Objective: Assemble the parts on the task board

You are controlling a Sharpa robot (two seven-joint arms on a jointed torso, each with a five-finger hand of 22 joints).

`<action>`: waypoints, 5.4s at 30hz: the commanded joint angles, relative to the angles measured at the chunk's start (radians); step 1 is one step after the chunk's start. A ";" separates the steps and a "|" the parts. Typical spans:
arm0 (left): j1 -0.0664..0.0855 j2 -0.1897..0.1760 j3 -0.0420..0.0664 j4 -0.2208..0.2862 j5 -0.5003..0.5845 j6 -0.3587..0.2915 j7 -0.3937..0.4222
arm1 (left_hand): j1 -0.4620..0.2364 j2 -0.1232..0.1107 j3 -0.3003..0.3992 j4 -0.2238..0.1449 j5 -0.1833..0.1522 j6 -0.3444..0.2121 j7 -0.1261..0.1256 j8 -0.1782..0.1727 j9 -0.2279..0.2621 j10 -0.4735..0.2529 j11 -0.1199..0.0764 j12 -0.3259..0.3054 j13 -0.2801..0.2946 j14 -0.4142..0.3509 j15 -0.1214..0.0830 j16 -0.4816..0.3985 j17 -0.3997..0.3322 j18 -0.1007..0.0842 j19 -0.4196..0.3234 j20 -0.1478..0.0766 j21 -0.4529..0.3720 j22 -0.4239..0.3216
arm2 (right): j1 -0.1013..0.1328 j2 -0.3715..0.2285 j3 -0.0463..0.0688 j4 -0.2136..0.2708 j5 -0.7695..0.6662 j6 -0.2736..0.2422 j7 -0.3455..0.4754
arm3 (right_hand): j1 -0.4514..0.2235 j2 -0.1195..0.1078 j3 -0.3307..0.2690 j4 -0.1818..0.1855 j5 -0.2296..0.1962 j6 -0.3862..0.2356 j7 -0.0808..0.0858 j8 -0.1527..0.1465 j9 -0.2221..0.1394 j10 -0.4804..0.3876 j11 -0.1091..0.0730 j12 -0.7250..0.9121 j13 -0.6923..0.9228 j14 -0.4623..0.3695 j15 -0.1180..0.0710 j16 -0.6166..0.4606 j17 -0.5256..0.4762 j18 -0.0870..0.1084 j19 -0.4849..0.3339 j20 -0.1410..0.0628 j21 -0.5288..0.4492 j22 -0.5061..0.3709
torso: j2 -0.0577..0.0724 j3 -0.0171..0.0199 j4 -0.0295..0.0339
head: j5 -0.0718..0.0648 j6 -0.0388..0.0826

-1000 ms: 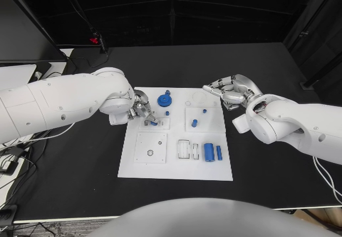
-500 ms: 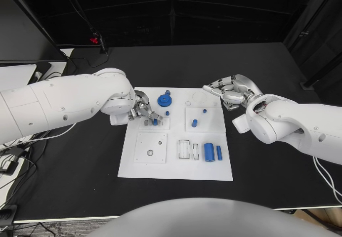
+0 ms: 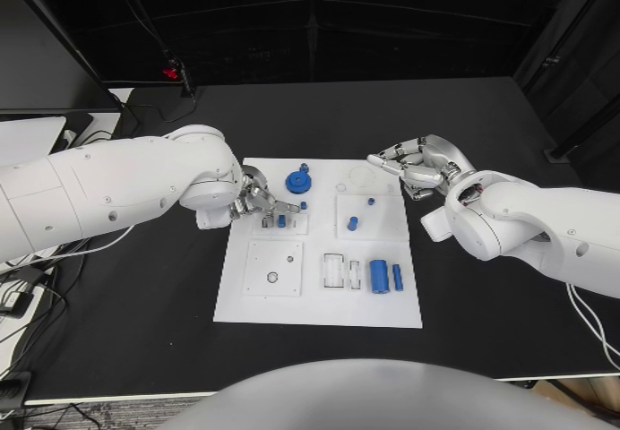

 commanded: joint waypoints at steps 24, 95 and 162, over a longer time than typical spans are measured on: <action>0.095 -0.108 0.000 0.071 -0.019 -0.052 0.006 | 0.122 0.008 0.008 -0.005 0.047 -0.038 0.002 0.039 0.048 0.104 0.002 0.003 0.263 0.105 -0.001 0.001 0.263 -0.014 0.108 0.002 0.003 0.263 | -0.004 0.002 0.000 -0.006 0.003 0.010 0.004 | -0.001 0.010 -0.005 -0.001 -0.001 -0.008 0.002 0.003 0.001 0.106 0.004 0.002 0.263 0.106 0.004 0.002 0.263 -0.007 0.102 0.005 0.003 0.263 | 0.001 0.0005 0.0001 | 0.016 0.000; 0.031 0.077 0.000 -0.253 -0.105 0.015 0.071 | 0.189 0.039 0.010 -0.003 0.108 -0.058 0.009 0.011 0.017 0.104 0.008 0.003 0.263 0.105 0.001 0.001 0.263 -0.014 0.108 0.002 0.003 0.263 | -0.005 0.009 0.000 -0.005 0.003 0.010 0.011 | 0.003 0.015 -0.007 -0.002 0.005 -0.013 0.002 0.007 0.001 0.106 0.004 0.002 0.263 0.106 0.005 0.002 0.263 -0.007 0.102 0.005 0.003 0.263 | 0.000 -0.0006 -0.0011 | 0.070 0.007; 0.012 0.107 0.000 -0.289 -0.105 0.048 0.102 | 0.325 0.120 0.034 -0.002 0.276 -0.003 -0.004 -0.024 -0.054 0.104 -0.003 0.003 0.263 0.105 -0.007 0.001 0.263 -0.014 0.108 -0.002 0.003 0.263 | -0.005 0.012 0.000 -0.010 0.003 0.011 0.000 | 0.003 0.017 -0.010 -0.002 0.006 -0.015 0.003 0.009 0.002 0.106 0.004 0.002 0.263 0.106 0.005 0.002 0.263 -0.007 0.102 0.006 0.003 0.263 | 0.000 -0.0005 -0.0005 | 0.055 0.000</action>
